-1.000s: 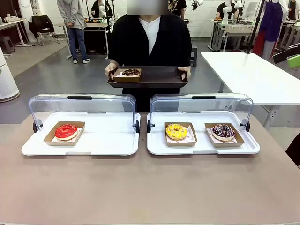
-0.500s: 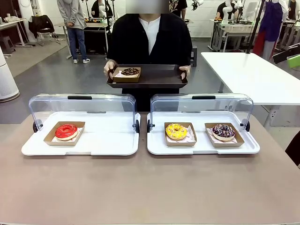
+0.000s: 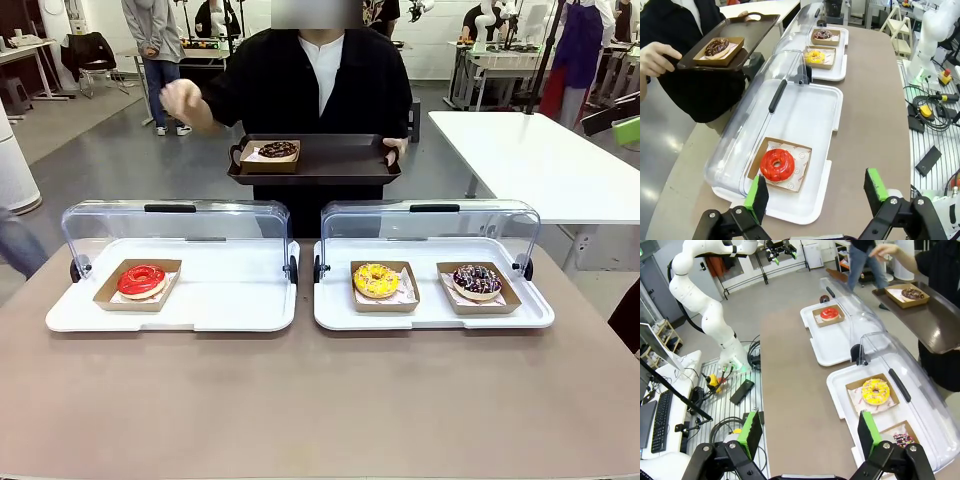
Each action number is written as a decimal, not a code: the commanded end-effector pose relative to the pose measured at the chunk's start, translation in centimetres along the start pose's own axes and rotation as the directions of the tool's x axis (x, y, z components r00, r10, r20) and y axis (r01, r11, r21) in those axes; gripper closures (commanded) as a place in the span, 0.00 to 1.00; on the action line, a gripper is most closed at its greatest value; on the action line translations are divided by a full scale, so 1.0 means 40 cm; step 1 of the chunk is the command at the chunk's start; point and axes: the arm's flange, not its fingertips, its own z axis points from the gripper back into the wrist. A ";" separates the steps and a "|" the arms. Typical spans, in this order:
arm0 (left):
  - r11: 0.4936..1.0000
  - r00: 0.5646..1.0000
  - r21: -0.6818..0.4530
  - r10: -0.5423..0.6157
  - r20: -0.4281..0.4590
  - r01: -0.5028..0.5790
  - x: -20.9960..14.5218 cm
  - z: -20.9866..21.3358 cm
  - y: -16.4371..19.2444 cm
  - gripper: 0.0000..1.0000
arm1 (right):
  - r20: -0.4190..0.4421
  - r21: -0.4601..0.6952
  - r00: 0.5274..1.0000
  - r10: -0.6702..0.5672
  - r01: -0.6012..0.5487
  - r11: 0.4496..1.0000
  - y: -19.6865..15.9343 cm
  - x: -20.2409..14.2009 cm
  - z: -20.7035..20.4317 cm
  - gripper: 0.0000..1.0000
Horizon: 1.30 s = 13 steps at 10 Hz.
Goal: Provide the desired donut to the person.
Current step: Pick up and lift the Paper togo box containing the Donut pointed at by the person.
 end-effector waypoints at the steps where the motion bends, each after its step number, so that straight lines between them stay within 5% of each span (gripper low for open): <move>1: 1.000 1.000 0.008 0.004 0.004 -0.004 0.004 -0.001 0.001 0.00 | 0.005 0.008 1.000 0.011 -0.011 1.000 0.001 0.001 -0.003 0.00; 13: 1.000 1.000 0.008 0.004 0.004 -0.004 0.004 -0.001 0.001 0.00 | 0.005 0.008 1.000 0.011 -0.011 1.000 0.001 0.001 -0.003 0.00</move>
